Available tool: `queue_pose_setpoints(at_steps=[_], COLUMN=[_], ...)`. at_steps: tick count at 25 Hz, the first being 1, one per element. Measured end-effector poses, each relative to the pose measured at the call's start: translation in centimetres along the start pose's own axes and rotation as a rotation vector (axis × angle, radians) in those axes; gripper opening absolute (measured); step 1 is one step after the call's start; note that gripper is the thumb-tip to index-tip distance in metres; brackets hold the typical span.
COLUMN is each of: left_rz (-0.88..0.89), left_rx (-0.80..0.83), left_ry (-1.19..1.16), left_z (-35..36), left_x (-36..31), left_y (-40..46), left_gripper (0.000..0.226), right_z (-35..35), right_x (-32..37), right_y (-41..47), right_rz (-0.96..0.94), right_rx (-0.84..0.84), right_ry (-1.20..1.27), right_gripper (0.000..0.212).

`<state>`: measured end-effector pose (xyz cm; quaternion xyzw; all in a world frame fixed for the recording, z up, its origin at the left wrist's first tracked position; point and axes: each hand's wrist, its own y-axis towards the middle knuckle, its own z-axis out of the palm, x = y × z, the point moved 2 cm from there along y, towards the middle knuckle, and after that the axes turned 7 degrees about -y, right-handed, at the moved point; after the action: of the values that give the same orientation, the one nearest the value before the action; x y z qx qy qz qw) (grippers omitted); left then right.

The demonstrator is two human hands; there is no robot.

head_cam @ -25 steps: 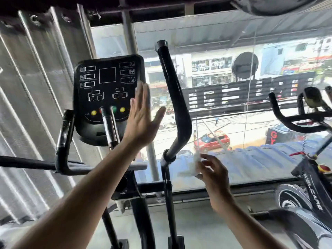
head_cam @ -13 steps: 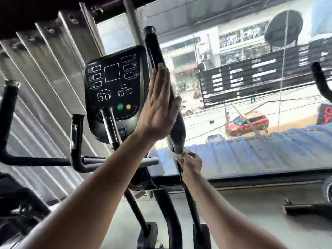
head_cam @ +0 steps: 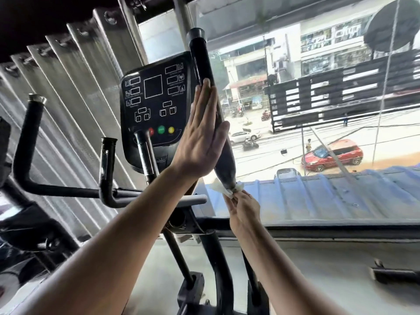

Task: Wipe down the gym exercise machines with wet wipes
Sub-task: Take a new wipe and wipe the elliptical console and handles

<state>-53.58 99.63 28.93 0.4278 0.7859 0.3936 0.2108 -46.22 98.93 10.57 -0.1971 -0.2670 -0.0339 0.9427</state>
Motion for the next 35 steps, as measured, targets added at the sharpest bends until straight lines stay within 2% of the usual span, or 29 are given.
queue_pose_setpoints(at_steps=[3,5,7,12,20,25,28,35], left_rz=[0.077,0.049,0.065,0.125,0.163,0.153,0.153,0.153], left_rx=[0.095,0.249,0.312,0.190,0.064,0.047,0.051,0.060], left_ry=[0.130,0.233,0.241,0.115,0.010,-0.035,-0.024,-0.006], left_z=[-1.0,-2.1,-2.8,-1.4,-0.2,-0.2,0.0,-0.5], left_x=[0.7,1.2,1.4,1.8,2.5,2.3,2.4,1.9], left_y=[0.7,2.2,3.7,3.4,3.0,3.3,3.2,3.0], left_gripper=[0.073,0.086,0.092,0.086,0.071,0.068,0.068,0.065], right_z=[1.0,1.8,2.4,2.4,0.0,-0.8,-0.8,1.5], right_x=[2.0,3.2,4.2,4.7,-0.2,-1.5,-1.0,3.3], right_y=[-5.1,-8.2,-10.3,-10.2,2.4,6.1,4.8,-5.7], right_rz=[-0.041,-0.051,-0.068,-0.102,-0.022,-0.004,0.001,-0.051], right_rx=[0.096,0.153,0.207,0.228,-0.032,-0.126,-0.087,0.195], right_ry=[0.011,0.016,0.034,-0.019,-0.102,-0.116,-0.110,-0.067], right_gripper=[0.022,0.012,0.002,0.004,0.019,0.023,0.022,0.025])
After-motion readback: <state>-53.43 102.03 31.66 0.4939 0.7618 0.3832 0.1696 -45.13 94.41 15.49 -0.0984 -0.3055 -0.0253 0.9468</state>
